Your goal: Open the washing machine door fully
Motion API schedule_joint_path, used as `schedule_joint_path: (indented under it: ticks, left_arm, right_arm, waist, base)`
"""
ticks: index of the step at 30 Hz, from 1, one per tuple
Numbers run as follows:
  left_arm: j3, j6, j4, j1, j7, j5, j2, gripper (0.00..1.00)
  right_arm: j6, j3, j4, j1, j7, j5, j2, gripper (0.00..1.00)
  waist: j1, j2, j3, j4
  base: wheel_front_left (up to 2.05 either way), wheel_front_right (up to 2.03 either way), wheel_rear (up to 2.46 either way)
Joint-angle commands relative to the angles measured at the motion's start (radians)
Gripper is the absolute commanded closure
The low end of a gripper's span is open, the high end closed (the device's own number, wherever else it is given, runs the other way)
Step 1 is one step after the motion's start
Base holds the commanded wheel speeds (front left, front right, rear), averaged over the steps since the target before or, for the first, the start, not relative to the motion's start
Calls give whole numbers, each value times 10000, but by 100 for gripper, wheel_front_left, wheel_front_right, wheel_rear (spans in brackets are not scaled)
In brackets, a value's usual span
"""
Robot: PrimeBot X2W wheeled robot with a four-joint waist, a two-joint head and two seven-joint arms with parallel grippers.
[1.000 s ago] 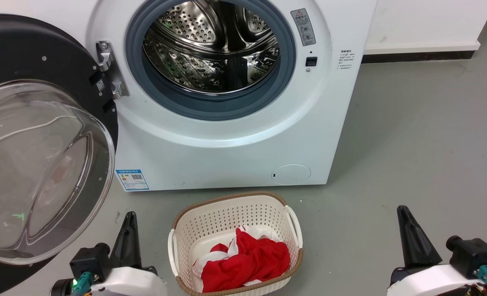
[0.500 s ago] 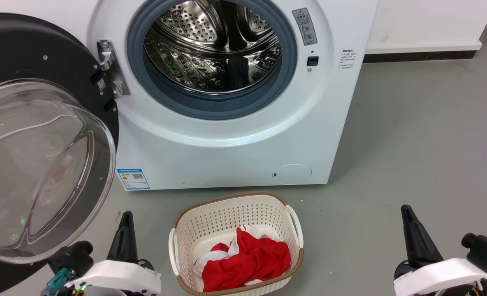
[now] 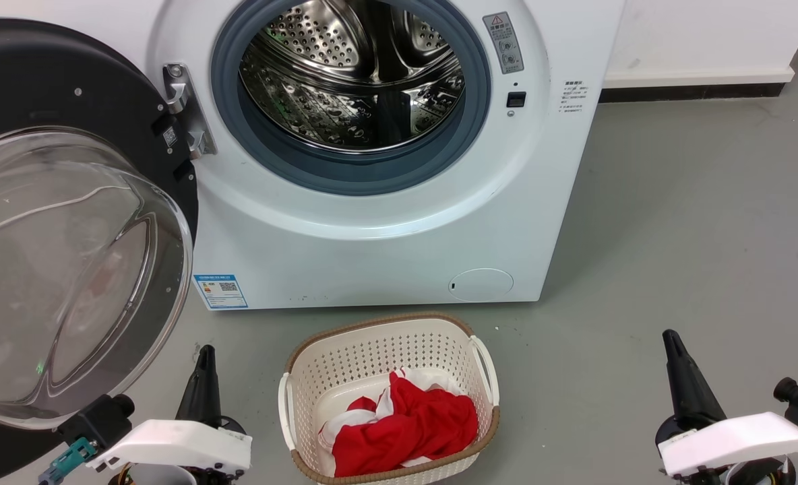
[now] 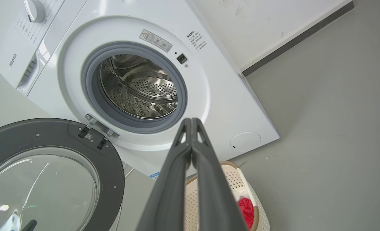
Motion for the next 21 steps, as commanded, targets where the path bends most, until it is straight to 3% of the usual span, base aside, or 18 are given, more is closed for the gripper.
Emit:
schedule_joint_path:
  ticks: [1, 21]
  left_arm:
    - [63, -88, -94, -247, 61, -267, 16, 100]
    - [329, -377, 99, -461, 712, -2845, -15, 100]
  right_arm:
    - [0, -33, -60, -308, 26, 306, -87, 100]
    - [0, -183, 335, -603, 443, 2981, -128, 100]
  waist:
    - [0, 0, 1, 3]
    - [0, 0, 27, 75]
  base:
    - [0, 0, 0]
    - [0, 0, 0]
